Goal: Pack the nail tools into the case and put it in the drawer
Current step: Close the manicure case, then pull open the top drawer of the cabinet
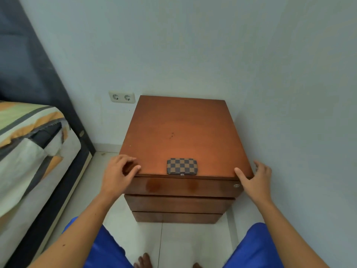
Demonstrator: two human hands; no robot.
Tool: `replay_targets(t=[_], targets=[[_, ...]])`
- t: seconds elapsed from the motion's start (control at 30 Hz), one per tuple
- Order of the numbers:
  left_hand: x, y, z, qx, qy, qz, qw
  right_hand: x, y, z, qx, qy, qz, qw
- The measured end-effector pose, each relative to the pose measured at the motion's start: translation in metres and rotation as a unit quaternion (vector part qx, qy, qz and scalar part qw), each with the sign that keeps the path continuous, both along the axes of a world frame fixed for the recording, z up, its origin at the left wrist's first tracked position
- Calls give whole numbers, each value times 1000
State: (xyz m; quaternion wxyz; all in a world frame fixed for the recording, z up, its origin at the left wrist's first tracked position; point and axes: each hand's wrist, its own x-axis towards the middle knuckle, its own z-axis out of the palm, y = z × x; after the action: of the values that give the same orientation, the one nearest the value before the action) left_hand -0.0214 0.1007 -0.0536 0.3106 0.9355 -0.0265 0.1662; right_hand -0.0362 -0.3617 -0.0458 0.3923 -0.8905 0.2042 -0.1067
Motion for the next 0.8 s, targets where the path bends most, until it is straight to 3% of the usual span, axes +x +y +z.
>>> replay_targets(t=[0.13, 0.23, 0.33, 0.8], targets=[[-18, -4, -8, -72, -3, 74, 995, -10, -5, -18, 170, 76, 1, 982], [-25, -11, -18, -180, 47, 163, 969, -16, -1, -30, 193, 62, -10, 979], [-35, -17, -34, -314, 86, 150, 933, -18, 3, -33, 189, 49, -12, 981], [-90, -21, -39, -286, 103, 206, 930, -69, 15, -37, 146, 72, -46, 986]])
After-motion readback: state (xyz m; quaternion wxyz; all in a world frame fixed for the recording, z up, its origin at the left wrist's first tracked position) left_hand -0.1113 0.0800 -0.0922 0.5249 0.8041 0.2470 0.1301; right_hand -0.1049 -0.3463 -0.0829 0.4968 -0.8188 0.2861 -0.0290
